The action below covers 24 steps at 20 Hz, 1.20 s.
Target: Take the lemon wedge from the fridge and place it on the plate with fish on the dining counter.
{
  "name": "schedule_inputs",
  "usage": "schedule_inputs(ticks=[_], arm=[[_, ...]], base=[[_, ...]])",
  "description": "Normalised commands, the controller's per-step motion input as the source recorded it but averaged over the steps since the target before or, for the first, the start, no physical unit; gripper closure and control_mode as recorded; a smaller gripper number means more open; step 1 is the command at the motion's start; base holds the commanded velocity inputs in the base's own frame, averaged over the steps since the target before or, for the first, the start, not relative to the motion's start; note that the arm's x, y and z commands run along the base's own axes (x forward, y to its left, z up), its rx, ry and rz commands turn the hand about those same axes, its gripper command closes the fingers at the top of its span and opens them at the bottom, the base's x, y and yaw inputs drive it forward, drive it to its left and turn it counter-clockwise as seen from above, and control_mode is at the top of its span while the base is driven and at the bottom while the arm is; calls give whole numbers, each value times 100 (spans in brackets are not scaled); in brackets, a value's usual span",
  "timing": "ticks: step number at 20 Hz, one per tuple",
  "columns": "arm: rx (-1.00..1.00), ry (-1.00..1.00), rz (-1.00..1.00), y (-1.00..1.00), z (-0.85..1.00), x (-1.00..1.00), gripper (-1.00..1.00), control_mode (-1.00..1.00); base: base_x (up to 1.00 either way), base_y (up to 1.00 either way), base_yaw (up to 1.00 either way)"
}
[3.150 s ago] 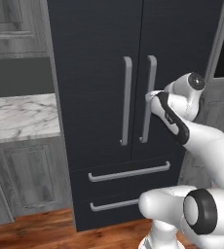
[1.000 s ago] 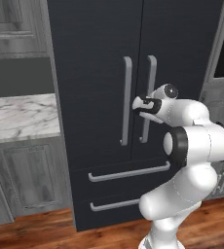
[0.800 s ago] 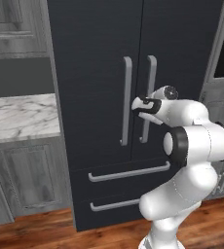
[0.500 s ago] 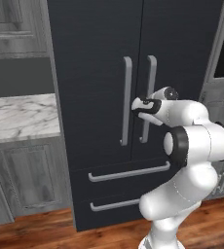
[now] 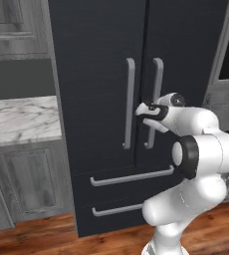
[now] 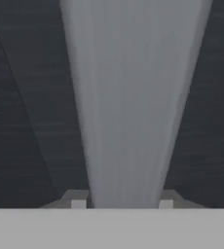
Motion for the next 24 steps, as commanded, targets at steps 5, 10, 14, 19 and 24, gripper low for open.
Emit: schedule_inputs(ticks=[5,10,14,19,24], arm=[[0,-22,-9,-22,22,-91,100,-100],[0,-18,-16,-41,21,-100,100,-100],[1,-11,-26,-39,56,-99,100,-100],[4,5,-35,0,100,-79,-100,-100],[14,22,-30,0,100,-65,-100,-100]], base=[[0,0,0],[0,0,0],[0,0,0],[0,0,0],[0,0,0]])
